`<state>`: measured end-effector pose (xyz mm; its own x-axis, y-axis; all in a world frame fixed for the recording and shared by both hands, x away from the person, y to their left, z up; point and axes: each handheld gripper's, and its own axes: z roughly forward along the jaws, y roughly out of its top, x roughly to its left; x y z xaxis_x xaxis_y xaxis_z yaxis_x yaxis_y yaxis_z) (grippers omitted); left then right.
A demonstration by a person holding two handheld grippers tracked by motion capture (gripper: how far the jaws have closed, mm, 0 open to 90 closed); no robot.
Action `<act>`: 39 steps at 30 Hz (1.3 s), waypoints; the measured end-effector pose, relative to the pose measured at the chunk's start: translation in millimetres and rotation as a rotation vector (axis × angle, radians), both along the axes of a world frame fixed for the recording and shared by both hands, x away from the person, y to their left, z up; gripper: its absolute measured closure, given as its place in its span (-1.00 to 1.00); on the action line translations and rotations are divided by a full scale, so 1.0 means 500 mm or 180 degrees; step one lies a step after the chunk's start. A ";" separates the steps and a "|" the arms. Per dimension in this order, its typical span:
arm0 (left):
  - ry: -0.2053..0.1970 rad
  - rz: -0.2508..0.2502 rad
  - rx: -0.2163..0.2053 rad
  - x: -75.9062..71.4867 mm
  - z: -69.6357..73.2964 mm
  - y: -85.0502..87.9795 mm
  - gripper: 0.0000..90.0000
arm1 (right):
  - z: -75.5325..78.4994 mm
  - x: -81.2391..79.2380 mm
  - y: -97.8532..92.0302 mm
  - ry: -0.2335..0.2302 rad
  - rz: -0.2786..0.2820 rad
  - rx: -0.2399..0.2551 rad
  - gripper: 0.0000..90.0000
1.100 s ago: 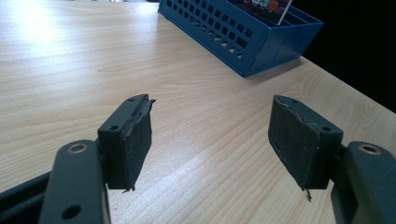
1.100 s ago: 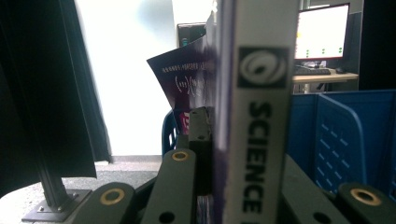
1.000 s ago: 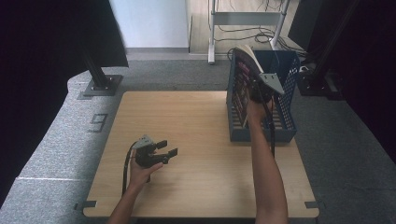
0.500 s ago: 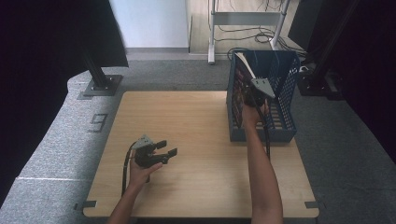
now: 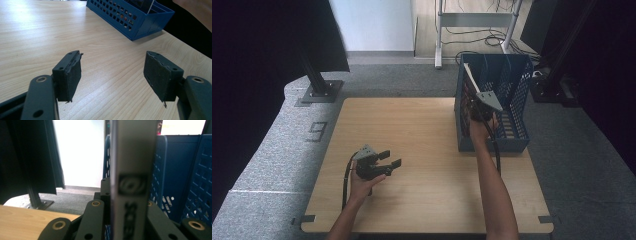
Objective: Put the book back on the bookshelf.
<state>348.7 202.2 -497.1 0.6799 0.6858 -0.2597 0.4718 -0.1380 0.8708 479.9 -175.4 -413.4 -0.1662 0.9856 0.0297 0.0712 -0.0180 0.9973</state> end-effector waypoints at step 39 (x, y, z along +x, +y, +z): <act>-0.0014 0.0043 -0.0039 0.000 0.005 0.012 -0.33 | -0.014 0.029 -0.010 0.0249 -0.0251 0.0008 0.82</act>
<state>348.7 208.0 -494.8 0.6717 0.6917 -0.2654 0.4699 -0.1208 0.8744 494.3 -180.2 -420.2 -0.0853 0.9955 0.0419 0.1472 -0.0290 0.9887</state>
